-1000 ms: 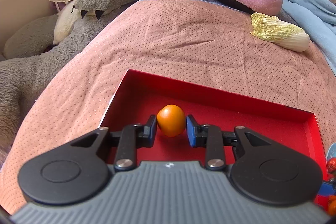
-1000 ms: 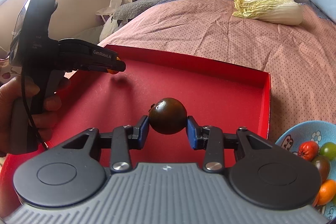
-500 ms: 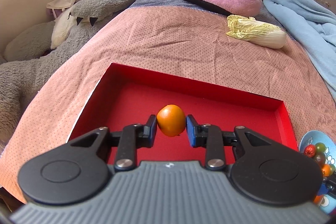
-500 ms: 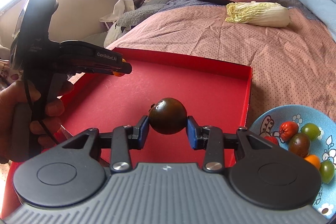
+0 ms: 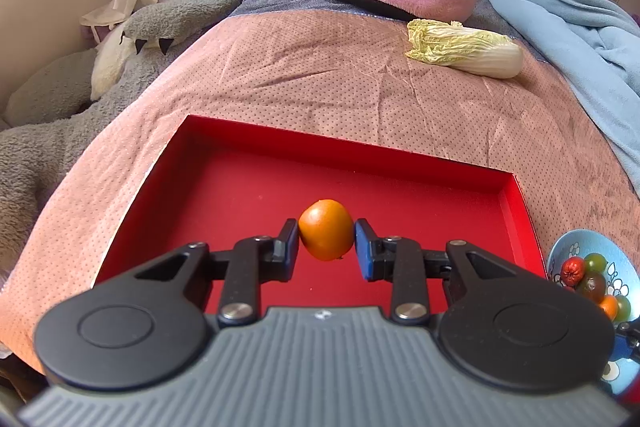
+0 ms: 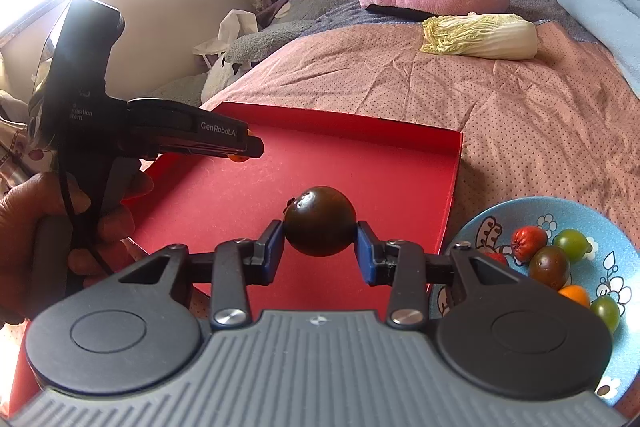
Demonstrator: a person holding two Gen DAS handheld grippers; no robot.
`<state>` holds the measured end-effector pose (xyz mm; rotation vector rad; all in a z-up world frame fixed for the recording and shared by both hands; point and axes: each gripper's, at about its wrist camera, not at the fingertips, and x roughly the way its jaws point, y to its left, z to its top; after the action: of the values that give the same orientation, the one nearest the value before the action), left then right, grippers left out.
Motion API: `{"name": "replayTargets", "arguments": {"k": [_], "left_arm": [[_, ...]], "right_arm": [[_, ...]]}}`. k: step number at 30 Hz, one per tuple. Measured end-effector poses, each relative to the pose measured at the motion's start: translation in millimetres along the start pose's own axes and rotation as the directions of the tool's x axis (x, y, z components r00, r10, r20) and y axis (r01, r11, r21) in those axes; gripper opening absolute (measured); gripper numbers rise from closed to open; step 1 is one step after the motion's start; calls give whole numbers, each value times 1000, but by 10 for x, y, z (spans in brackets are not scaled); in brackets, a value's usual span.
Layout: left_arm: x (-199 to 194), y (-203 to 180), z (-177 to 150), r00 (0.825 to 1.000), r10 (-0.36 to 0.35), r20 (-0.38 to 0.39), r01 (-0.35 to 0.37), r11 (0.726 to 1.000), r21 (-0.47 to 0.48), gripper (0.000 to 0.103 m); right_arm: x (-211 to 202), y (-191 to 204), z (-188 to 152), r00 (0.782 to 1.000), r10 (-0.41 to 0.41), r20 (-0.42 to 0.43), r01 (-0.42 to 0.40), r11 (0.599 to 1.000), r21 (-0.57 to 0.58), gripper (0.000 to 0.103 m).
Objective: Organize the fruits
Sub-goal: 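Lift and carry the small orange and dark tomato over the plate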
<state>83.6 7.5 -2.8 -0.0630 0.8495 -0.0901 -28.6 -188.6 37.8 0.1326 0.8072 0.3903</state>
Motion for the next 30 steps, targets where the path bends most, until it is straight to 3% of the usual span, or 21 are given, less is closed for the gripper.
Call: {"name": "replayTargets", "arguments": {"k": [14,30], "left_arm": [[-117,-240,56,999,-23,23,22,999,49,33],[-210,-834,-23,992,-123,21,119,983,138,33]], "right_arm": [[-245,-158,-23,999,-20,41,18,999,35,44],[-531,-690,-245,990,-132,50,125,984,124,44]]}}
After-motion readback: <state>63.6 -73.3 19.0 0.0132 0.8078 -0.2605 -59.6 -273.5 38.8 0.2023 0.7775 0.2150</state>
